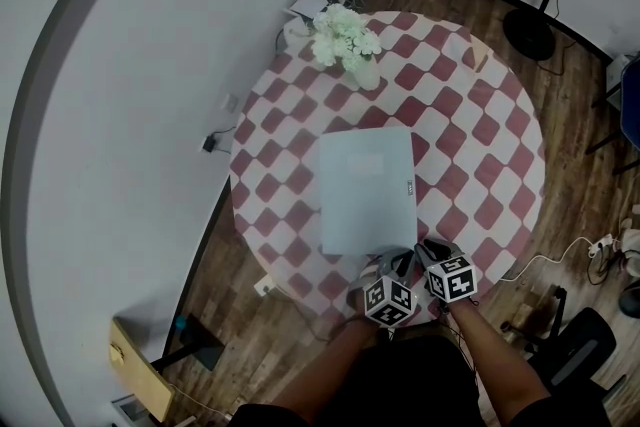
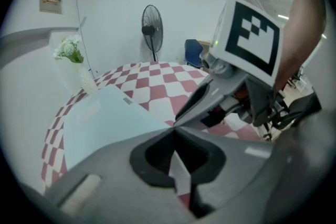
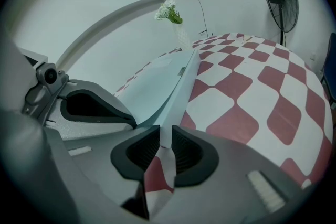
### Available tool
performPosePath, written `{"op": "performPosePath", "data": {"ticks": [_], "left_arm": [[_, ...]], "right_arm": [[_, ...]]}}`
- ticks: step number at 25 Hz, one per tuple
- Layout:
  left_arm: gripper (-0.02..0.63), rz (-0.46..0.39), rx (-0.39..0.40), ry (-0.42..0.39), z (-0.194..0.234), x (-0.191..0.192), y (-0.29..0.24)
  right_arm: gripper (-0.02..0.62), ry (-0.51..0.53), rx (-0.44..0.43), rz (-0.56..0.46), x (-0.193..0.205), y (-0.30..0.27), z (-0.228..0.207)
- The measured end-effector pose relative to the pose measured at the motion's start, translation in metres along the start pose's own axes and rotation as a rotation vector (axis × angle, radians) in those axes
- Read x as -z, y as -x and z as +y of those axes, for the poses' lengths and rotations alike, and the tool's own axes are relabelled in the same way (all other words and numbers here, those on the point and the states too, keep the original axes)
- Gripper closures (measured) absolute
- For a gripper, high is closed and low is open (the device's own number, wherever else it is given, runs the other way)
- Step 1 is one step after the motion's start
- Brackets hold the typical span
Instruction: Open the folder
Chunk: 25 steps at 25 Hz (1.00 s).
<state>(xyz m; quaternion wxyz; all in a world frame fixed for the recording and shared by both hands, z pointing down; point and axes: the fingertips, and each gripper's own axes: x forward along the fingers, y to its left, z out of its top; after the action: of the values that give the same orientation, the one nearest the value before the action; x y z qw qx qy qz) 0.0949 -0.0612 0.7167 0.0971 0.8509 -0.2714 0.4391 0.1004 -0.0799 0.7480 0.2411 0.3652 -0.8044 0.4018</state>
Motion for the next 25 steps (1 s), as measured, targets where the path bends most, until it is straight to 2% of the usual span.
{"op": "performPosePath", "data": {"ticks": [8, 15, 19, 21, 23, 24, 25], "left_arm": [[0.607, -0.044, -0.002, 0.026, 0.007, -0.013, 0.021], [0.607, -0.115, 0.009, 0.176, 0.020, -0.021, 0.041], [0.607, -0.143, 0.000, 0.204, 0.026, -0.023, 0.051], [0.607, -0.151, -0.008, 0.210, 0.028, -0.023, 0.055], [0.607, -0.153, -0.009, 0.222, 0.028, -0.020, 0.060], [0.607, -0.155, -0.008, 0.231, 0.028, -0.018, 0.064], [0.607, -0.159, -0.006, 0.243, 0.029, -0.016, 0.067]], "right_arm": [[0.525, 0.015, 0.022, 0.009, 0.001, 0.002, 0.002], [0.520, 0.003, 0.047, 0.020, 0.002, 0.003, 0.005], [0.520, 0.049, 0.082, 0.022, -0.001, 0.004, 0.007], [0.520, 0.091, 0.104, 0.086, 0.009, -0.001, 0.006], [0.518, 0.133, 0.131, 0.213, 0.039, -0.010, 0.002], [0.525, 0.142, 0.147, 0.237, 0.050, -0.011, 0.000], [0.559, 0.140, 0.165, 0.220, 0.053, -0.008, -0.001]]}}
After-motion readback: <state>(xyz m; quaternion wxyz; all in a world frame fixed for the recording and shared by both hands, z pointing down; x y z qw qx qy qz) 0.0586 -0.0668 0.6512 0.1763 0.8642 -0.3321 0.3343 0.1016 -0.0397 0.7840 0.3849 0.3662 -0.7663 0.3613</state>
